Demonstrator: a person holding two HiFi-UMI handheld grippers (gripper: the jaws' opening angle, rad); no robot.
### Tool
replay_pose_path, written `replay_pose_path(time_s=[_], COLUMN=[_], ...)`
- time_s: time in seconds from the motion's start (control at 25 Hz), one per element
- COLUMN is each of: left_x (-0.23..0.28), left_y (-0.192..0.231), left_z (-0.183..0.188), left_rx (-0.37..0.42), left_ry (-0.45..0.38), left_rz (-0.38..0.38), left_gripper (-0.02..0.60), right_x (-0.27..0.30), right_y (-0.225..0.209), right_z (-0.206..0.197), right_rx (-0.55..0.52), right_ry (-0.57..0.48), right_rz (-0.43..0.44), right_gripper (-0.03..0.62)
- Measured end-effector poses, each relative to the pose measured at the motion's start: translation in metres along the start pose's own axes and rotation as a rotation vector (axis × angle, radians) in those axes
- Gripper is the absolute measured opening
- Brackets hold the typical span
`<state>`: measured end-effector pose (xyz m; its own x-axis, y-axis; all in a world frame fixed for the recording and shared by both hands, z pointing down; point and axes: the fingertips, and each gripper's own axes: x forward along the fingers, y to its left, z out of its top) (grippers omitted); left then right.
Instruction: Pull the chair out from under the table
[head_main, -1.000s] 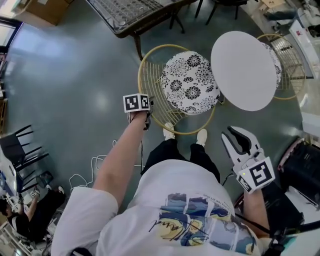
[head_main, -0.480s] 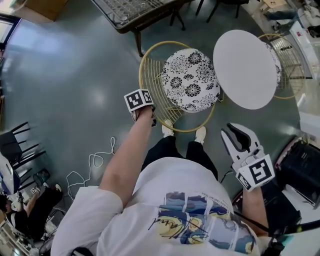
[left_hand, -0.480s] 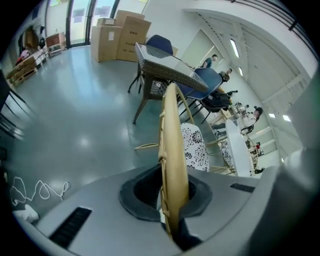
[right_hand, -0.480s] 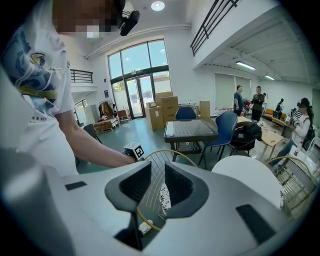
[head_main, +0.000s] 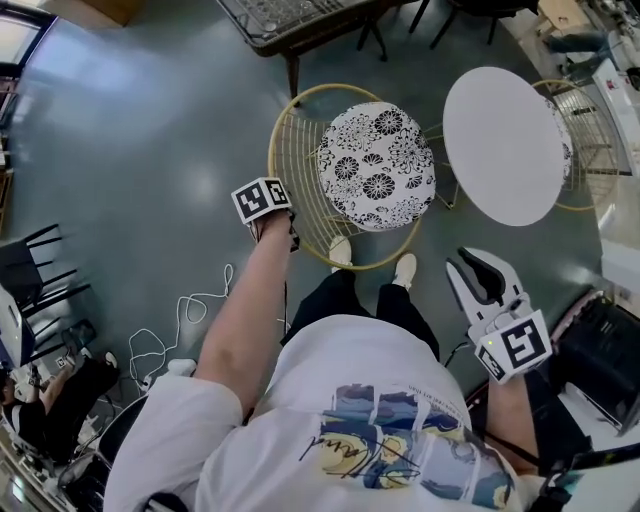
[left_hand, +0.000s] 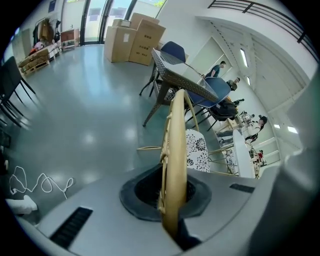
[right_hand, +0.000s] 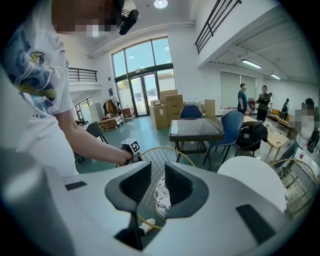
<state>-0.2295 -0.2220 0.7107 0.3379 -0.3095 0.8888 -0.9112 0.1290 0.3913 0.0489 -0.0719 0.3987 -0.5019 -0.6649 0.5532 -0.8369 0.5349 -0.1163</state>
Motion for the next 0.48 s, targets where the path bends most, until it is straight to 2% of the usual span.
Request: replay_pose_path(time_s=[0.24, 0.48], left_x=[-0.049, -0.043], left_y=[0.074, 0.076], left_z=[0.015, 0.017], left_rx=[-0.016, -0.044], left_ry=[-0.037, -0.058], left_rz=[0.006, 0.035], left_gripper=[0.006, 0.006], right_x=[0.017, 0.020], right_y=[0.055, 0.020], right_z=[0.020, 0.011], right_rx=[-0.036, -0.050], right_ry=[0.006, 0.012], right_rz=[0.035, 0.079], right_gripper=[0.089, 0.089])
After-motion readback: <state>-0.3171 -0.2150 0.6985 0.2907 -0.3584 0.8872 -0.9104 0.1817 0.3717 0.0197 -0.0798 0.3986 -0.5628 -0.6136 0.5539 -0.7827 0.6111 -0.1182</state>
